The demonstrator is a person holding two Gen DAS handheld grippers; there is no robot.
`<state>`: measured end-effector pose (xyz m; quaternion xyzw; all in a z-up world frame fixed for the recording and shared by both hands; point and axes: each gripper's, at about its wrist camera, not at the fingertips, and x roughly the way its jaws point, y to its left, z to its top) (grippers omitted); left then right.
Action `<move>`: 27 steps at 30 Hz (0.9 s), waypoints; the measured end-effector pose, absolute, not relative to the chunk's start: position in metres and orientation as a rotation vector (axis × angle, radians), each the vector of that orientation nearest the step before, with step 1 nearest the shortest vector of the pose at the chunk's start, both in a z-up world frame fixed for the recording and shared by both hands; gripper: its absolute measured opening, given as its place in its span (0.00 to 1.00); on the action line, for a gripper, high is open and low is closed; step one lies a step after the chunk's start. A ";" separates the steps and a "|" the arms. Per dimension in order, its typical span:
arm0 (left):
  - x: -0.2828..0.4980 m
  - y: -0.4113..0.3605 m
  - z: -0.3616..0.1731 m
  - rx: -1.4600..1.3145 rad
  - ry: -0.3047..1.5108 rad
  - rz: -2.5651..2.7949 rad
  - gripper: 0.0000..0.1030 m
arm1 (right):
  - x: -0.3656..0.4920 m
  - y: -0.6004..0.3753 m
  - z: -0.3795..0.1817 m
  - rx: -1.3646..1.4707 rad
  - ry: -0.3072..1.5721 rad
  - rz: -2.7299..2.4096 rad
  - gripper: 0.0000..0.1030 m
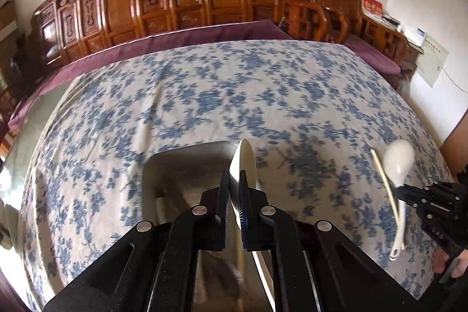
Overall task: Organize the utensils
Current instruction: 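Lower the white spoon into the grey tray and open the left gripper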
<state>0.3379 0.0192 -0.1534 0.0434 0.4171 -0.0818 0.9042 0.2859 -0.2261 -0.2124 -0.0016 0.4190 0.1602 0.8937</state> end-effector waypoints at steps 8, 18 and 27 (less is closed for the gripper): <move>0.341 0.057 -0.172 0.052 0.886 -0.091 0.05 | 0.279 -0.205 -0.206 -0.040 0.849 0.363 0.04; 0.336 0.080 -0.176 0.021 0.890 -0.075 0.23 | 0.282 -0.143 -0.171 -0.080 0.776 0.479 0.04; 0.326 0.100 -0.160 0.031 0.831 -0.022 0.31 | 0.306 -0.070 -0.160 -0.064 0.748 0.593 0.04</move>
